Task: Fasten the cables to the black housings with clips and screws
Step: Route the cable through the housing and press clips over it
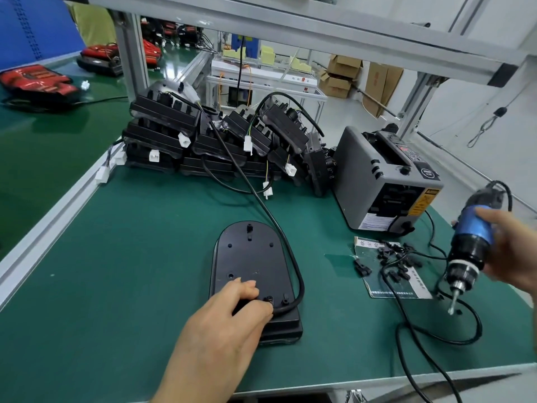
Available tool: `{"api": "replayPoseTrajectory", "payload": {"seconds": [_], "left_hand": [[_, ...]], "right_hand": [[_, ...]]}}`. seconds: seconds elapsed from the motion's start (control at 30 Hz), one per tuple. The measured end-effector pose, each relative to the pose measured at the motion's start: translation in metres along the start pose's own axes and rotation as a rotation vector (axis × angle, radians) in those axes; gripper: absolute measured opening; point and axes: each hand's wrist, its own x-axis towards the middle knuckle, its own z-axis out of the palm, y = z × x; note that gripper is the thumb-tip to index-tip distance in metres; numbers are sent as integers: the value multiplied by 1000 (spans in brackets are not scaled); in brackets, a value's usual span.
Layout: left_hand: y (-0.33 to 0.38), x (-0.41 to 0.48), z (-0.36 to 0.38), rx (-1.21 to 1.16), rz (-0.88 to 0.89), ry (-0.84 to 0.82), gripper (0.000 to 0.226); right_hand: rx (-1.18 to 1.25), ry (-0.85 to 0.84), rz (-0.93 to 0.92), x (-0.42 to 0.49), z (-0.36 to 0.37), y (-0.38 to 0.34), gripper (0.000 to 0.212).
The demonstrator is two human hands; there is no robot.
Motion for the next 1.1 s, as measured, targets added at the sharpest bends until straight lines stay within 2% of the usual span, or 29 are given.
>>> {"api": "replayPoseTrajectory", "payload": {"seconds": [0.07,0.13,0.23,0.33,0.47,0.63,0.87,1.03,1.1], "left_hand": [[0,0,0,12,-11,-7,15],[1,0,0,23,-17,-10,12],[1,0,-1,23,-13,-15,4],[0,0,-1,35,-18,-34,8],[2,2,-3,29,-9,-41,3],[4,2,-4,18,-32,-67,33],[3,1,-4,28,-54,-71,12],[2,1,-3,28,-49,-71,5],[2,1,-4,28,-46,-84,11]], "right_hand": [[206,-67,-102,-7,18,0,54],[298,-153,-149,-20,42,-4,56],[455,-252,-173,-42,83,-10,49],[614,-299,-212,-61,128,-12,42],[599,-400,-326,-81,180,-1,44],[572,-539,-434,-99,221,10,36],[551,-592,-546,-109,238,7,44],[489,-600,-592,-111,241,9,27],[482,-608,-595,-113,241,10,26]]}}
